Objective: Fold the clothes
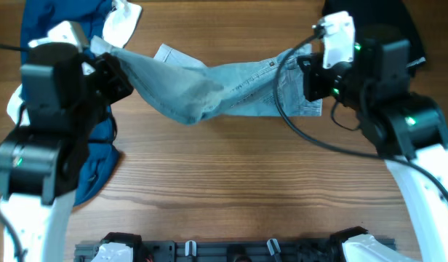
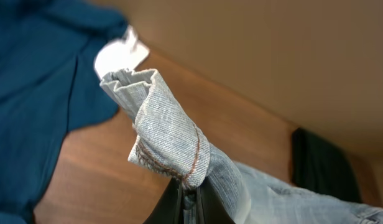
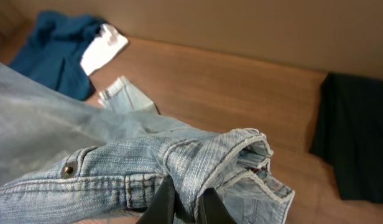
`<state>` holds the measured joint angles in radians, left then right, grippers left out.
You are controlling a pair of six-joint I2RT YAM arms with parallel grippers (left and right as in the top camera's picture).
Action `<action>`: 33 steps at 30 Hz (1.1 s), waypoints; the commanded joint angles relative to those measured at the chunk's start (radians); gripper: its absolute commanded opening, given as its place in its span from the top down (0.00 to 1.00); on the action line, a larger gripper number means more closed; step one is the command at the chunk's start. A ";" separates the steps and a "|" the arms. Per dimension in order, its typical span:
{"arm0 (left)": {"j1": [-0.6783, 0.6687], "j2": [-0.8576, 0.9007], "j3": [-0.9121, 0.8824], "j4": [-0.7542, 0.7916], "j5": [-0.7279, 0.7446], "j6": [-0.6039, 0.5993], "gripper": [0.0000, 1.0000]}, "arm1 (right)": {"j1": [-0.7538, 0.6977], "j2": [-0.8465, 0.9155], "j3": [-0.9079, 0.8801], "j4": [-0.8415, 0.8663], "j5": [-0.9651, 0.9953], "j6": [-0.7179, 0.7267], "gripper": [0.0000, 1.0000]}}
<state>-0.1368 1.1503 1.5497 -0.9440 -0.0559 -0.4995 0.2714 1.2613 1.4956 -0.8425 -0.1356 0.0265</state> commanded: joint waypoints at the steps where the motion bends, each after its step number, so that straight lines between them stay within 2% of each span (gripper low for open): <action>1: -0.006 -0.075 0.084 -0.009 -0.026 0.082 0.96 | 0.002 -0.098 0.086 -0.027 0.029 0.007 0.96; 7: -0.006 -0.156 0.203 -0.090 -0.024 0.098 0.96 | 0.019 -0.189 0.223 -0.199 -0.022 0.006 0.96; 13: -0.006 -0.164 0.381 -0.237 -0.025 0.104 0.96 | 0.084 -0.214 0.400 -0.346 -0.050 0.029 0.96; 18: -0.006 -0.154 0.440 -0.292 -0.097 0.103 0.96 | 0.108 -0.184 0.449 -0.369 -0.077 0.027 0.96; 22: -0.005 -0.037 0.440 -0.327 -0.103 0.101 0.96 | 0.108 0.000 0.449 -0.371 -0.020 0.022 0.96; 27: -0.005 0.229 0.440 -0.361 -0.122 0.100 0.96 | 0.105 0.328 0.449 -0.313 0.138 0.030 0.96; 33: 0.012 0.550 0.440 -0.230 -0.130 0.099 0.96 | 0.005 0.578 0.449 -0.119 0.143 0.051 0.96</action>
<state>-0.1371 1.5898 1.9858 -1.2339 -0.1619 -0.4114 0.3389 1.7805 1.9324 -1.0309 -0.0444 0.0525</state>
